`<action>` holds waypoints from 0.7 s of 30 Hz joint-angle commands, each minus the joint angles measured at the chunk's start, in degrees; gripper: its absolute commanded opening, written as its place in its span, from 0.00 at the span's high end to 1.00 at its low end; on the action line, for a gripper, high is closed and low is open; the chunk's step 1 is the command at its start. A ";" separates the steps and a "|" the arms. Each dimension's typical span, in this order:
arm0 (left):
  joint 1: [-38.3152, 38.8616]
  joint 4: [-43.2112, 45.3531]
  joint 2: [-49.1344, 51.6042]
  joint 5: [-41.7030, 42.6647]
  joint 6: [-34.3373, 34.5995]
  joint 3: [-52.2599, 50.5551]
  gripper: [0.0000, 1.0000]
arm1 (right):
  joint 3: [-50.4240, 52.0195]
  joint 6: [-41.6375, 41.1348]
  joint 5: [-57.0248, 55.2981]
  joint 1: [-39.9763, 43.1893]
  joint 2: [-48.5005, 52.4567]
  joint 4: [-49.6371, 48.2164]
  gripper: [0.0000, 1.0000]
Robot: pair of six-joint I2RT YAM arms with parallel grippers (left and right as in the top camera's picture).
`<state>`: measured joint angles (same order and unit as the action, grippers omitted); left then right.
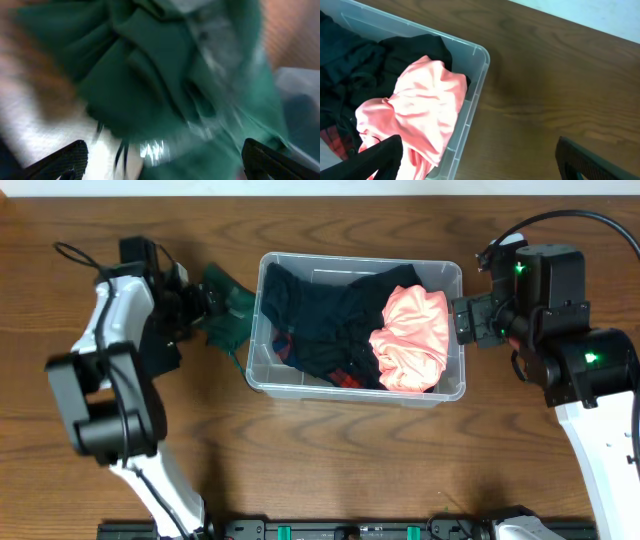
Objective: Pack container
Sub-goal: 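Grasp the green taped bundle with the left gripper, then carry the green bundle with the left gripper and release it in the bin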
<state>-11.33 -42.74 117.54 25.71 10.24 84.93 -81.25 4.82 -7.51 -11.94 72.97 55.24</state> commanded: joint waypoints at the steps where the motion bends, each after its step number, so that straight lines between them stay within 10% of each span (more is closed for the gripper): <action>1: 0.17 2.05 3.87 6.88 0.57 -0.33 0.02 | 0.11 -0.04 -0.42 0.42 0.28 0.09 0.05; 5: 0.85 4.33 6.08 8.39 1.49 -0.33 0.04 | 0.11 -0.04 -0.44 0.42 0.31 0.48 0.06; 9: 1.68 5.18 6.01 9.38 1.46 -0.26 0.76 | 0.11 0.13 -0.68 0.42 0.33 0.46 0.06; 11: 1.73 5.53 5.66 11.74 1.44 -0.26 0.93 | 0.11 0.15 -0.66 0.42 0.33 0.48 0.06; 21: 1.55 -2.38 -12.44 12.20 -0.61 -0.26 0.94 | 0.11 0.11 -1.49 1.70 0.33 1.49 0.07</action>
<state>-10.50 -43.86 115.04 35.24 11.51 84.07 -81.23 4.82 -7.84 -11.68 73.10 56.53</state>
